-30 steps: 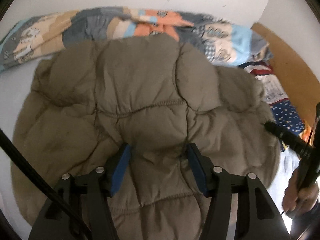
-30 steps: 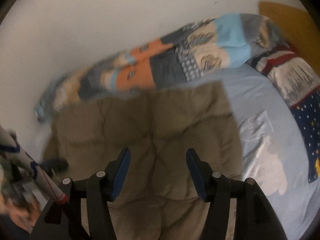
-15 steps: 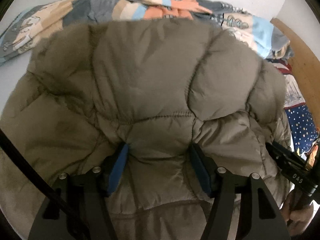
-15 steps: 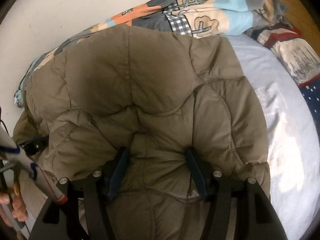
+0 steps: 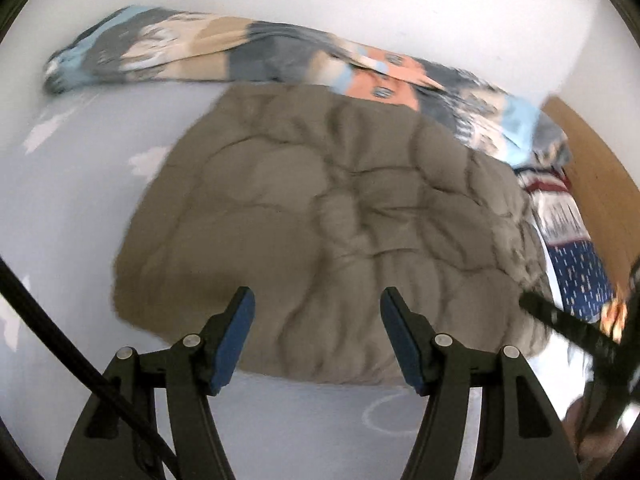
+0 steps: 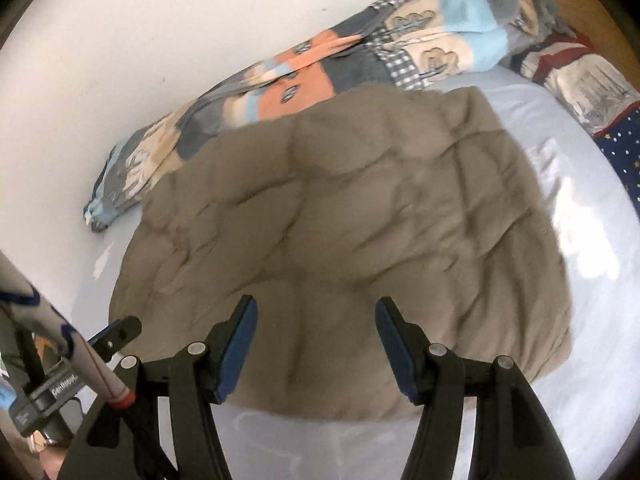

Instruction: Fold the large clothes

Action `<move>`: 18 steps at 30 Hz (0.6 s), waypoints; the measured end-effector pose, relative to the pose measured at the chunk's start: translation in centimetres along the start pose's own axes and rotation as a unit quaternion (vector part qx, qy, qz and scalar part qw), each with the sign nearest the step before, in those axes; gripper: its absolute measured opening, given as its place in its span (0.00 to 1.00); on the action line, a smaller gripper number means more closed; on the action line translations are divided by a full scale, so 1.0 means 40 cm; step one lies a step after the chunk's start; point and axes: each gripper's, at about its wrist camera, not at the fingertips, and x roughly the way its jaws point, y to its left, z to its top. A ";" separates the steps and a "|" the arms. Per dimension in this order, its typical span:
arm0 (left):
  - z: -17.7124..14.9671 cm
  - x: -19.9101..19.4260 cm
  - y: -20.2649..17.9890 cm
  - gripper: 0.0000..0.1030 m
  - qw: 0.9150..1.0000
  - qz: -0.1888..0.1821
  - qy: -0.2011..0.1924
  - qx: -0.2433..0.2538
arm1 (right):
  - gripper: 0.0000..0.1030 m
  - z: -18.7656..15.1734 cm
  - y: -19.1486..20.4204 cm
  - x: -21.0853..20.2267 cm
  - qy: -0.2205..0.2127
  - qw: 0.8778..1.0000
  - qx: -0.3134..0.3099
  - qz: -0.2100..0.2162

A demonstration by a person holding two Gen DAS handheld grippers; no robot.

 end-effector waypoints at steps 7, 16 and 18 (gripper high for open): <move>0.005 0.061 0.063 0.62 0.999 0.039 0.005 0.001 | 0.64 -0.054 0.062 0.039 -0.012 0.999 -0.037 -0.035; 0.016 0.137 0.083 0.64 0.997 0.046 0.058 -0.023 | 0.66 -0.032 0.028 0.180 0.039 0.995 -0.064 -0.072; 0.017 0.125 0.076 0.64 0.997 0.050 0.051 -0.025 | 0.66 -0.029 0.024 0.186 0.044 0.995 -0.059 -0.069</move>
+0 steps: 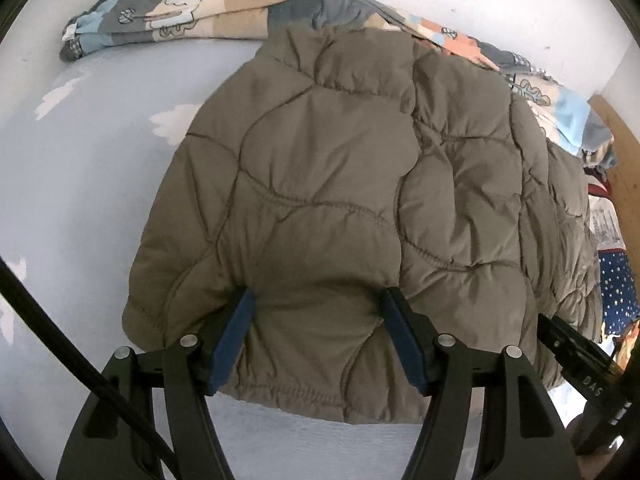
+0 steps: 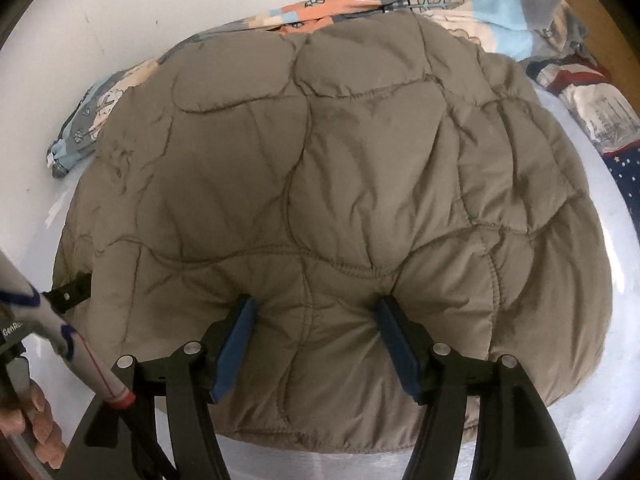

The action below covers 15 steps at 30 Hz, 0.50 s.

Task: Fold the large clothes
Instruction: 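Move both tools to the jacket's edge and grasp it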

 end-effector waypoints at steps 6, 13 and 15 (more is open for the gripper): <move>0.024 -0.095 0.006 0.64 0.998 -0.001 -0.064 -0.002 | 0.66 0.032 -0.044 -0.114 -0.057 0.998 0.025 0.012; 0.020 -0.045 0.015 0.64 0.997 0.050 -0.053 0.009 | 0.66 0.046 -0.156 -0.121 -0.061 0.993 0.058 -0.085; 0.013 -0.039 -0.005 0.64 0.995 0.071 -0.057 0.031 | 0.66 0.035 -0.146 -0.084 -0.044 0.993 0.052 -0.095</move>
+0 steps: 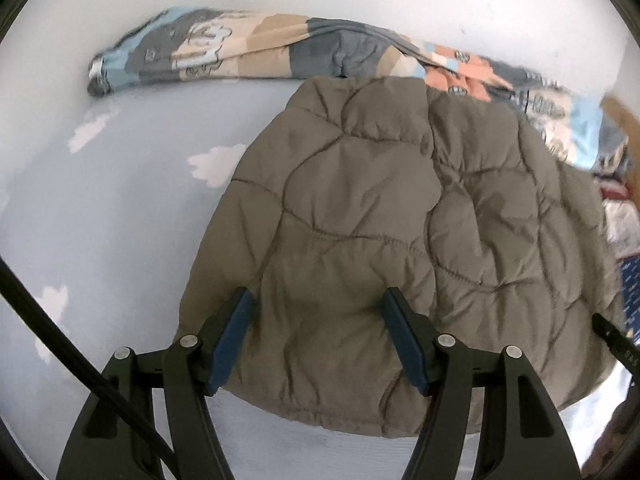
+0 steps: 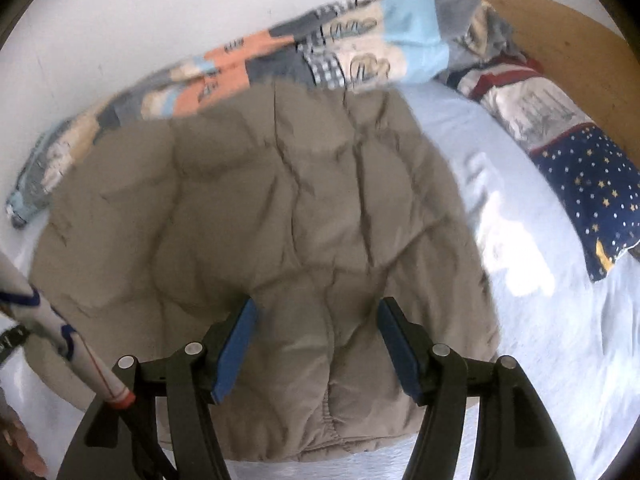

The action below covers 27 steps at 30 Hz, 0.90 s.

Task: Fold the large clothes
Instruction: 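Move both tools to the jacket's edge and grasp it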

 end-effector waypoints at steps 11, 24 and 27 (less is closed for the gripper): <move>-0.013 0.022 -0.016 0.66 0.999 0.030 -0.016 0.034 | 0.67 -0.028 0.053 0.024 -0.004 0.997 -0.055 -0.051; -0.017 0.016 -0.026 0.67 0.998 0.037 -0.024 0.040 | 0.67 -0.032 0.121 -0.031 -0.048 0.992 -0.096 -0.063; -0.019 0.015 -0.028 0.67 0.998 0.038 -0.025 0.042 | 0.67 -0.034 0.137 -0.046 -0.059 0.991 -0.106 -0.063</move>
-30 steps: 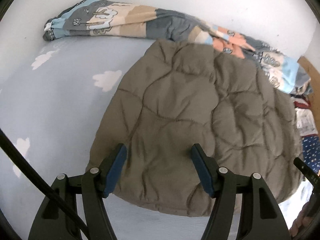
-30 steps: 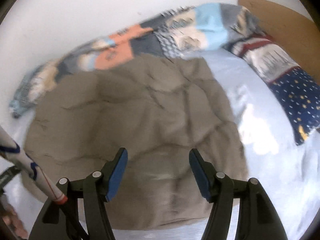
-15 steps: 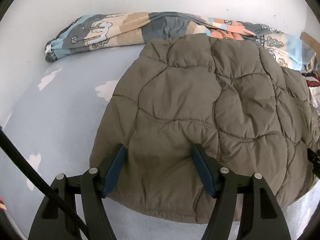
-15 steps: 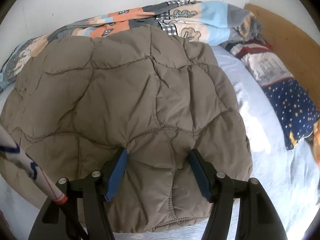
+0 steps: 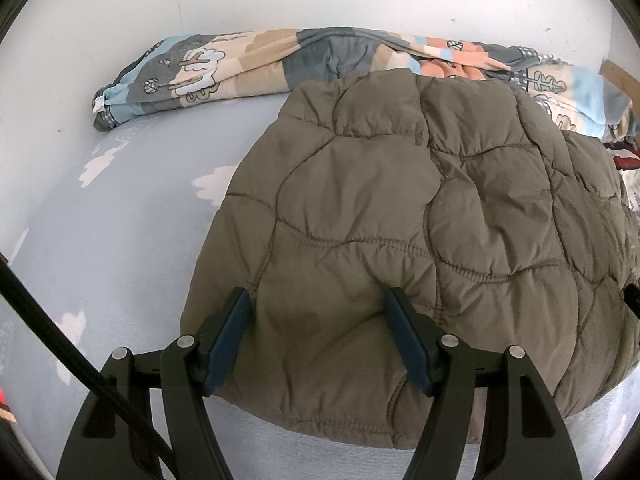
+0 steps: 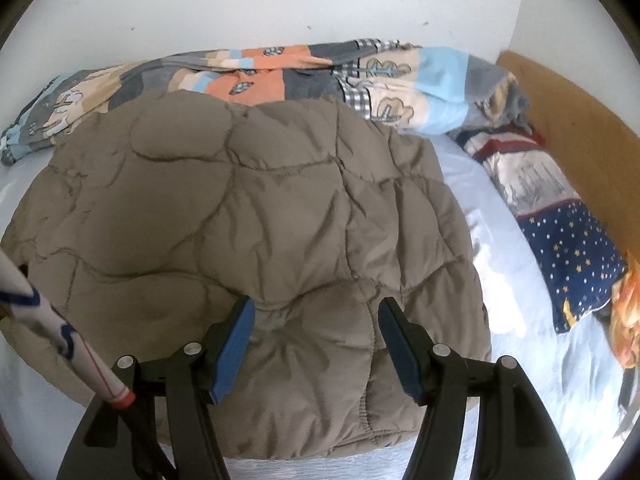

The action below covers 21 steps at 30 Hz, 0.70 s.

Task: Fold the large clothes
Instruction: 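Move both tools to the jacket's edge and grasp it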

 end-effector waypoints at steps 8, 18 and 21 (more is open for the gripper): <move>-0.002 -0.001 -0.004 0.68 1.000 0.004 -0.003 0.003 | 0.67 0.003 0.021 -0.020 -0.016 1.000 -0.017 -0.003; -0.002 -0.002 -0.007 0.70 1.000 0.010 -0.007 0.007 | 0.67 0.001 0.053 -0.049 -0.041 0.998 -0.042 -0.011; -0.002 -0.003 -0.007 0.71 1.000 0.011 -0.007 0.008 | 0.67 0.002 0.059 -0.055 -0.046 0.998 -0.047 -0.011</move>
